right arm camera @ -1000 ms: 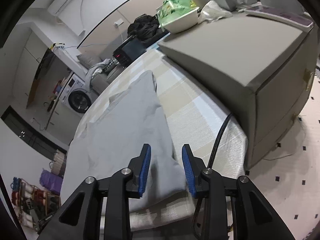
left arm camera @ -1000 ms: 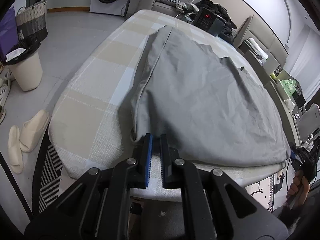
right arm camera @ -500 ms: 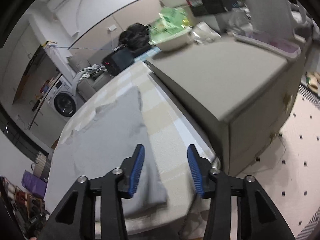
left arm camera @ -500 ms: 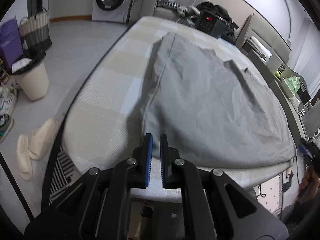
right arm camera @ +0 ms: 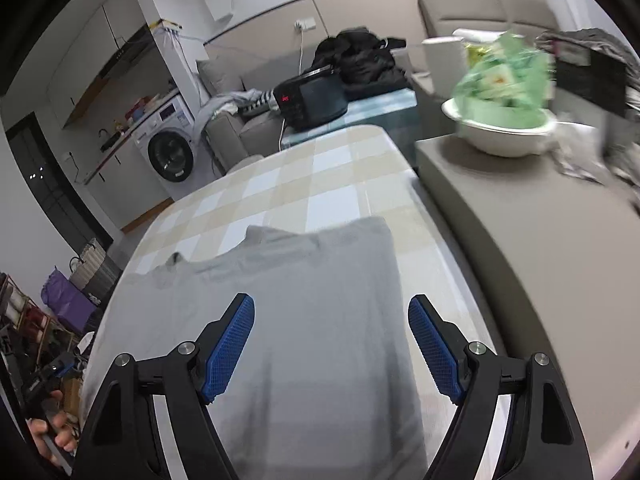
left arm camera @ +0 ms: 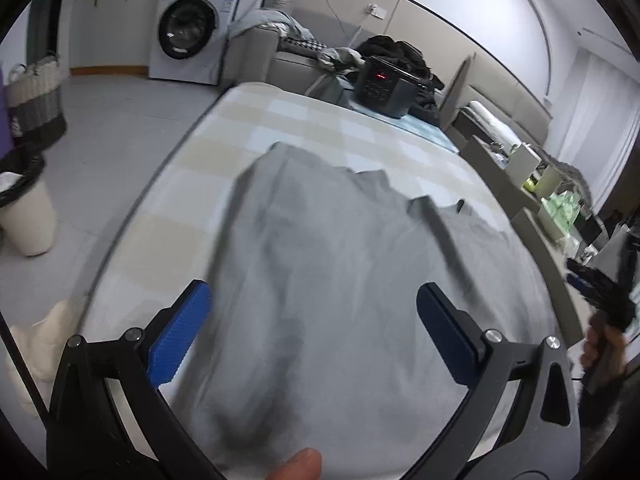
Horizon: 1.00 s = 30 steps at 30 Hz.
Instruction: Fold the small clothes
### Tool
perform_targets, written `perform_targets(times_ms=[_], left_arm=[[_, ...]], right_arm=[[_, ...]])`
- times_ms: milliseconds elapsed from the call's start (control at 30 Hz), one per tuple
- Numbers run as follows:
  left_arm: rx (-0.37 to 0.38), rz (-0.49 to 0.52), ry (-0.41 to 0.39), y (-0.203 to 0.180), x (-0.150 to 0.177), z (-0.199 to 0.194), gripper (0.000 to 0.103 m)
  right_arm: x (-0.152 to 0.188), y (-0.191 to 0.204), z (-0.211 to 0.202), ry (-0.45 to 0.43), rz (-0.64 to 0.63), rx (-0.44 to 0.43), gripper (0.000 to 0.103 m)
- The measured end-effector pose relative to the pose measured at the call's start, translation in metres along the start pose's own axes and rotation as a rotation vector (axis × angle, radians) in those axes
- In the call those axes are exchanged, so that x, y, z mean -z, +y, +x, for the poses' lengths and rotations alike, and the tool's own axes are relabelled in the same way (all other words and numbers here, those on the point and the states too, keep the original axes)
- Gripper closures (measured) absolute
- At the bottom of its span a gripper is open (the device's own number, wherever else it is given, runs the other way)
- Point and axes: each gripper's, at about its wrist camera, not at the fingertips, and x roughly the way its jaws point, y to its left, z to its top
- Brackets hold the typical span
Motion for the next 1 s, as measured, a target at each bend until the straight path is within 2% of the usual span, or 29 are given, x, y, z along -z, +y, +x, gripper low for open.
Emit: perform_targets(times_ms=[100, 267, 367, 400, 433, 500, 567, 667, 733, 867, 900, 967, 1000], left_arm=[[0.014, -0.040, 0.023, 0.002, -0.021, 0.031, 0.001], [-0.040, -0.079, 0.020, 0.012, -0.051, 0.071, 0.001], [-0.051, -0.091, 0.019, 0.018, -0.063, 0.085, 0.001], [-0.065, -0.083, 0.022, 0.019, -0.066, 0.089, 0.001], [-0.081, -0.079, 0.021, 0.020, -0.067, 0.091, 0.001], [-0.090, -0.076, 0.018, 0.021, -0.063, 0.091, 0.001], [-0.093, -0.077, 0.027, 0.024, -0.060, 0.093, 0.001], [-0.113, -0.097, 0.036, 0.029, -0.057, 0.096, 0.001], [-0.120, -0.101, 0.039, 0.031, -0.055, 0.098, 0.001], [-0.159, -0.098, 0.056, 0.036, -0.051, 0.102, 0.001], [-0.164, -0.102, 0.066, 0.039, -0.049, 0.104, 0.001], [-0.170, -0.113, 0.088, 0.045, -0.046, 0.106, 0.001], [-0.170, -0.117, 0.093, 0.048, -0.045, 0.106, 0.001]], right_arm=[[-0.023, -0.002, 0.041, 0.059, -0.015, 0.038, 0.022], [-0.045, -0.014, 0.092, 0.135, -0.004, 0.062, 0.031], [-0.050, -0.018, 0.113, 0.185, -0.017, 0.075, 0.049], [-0.052, -0.019, 0.119, 0.195, -0.031, 0.090, 0.061], [-0.053, -0.019, 0.122, 0.192, -0.054, 0.120, 0.082], [-0.056, -0.016, 0.118, 0.156, -0.107, 0.131, 0.099], [-0.060, -0.013, 0.106, 0.090, -0.147, 0.112, 0.099], [-0.064, -0.011, 0.094, 0.036, -0.179, 0.145, 0.099], [-0.066, -0.016, 0.097, 0.033, -0.169, 0.187, 0.099], [-0.065, -0.024, 0.120, 0.102, -0.149, 0.269, 0.098], [-0.065, -0.025, 0.123, 0.130, -0.134, 0.285, 0.094], [-0.063, -0.025, 0.114, 0.121, -0.102, 0.246, 0.088], [-0.062, -0.022, 0.104, 0.096, -0.094, 0.222, 0.077]])
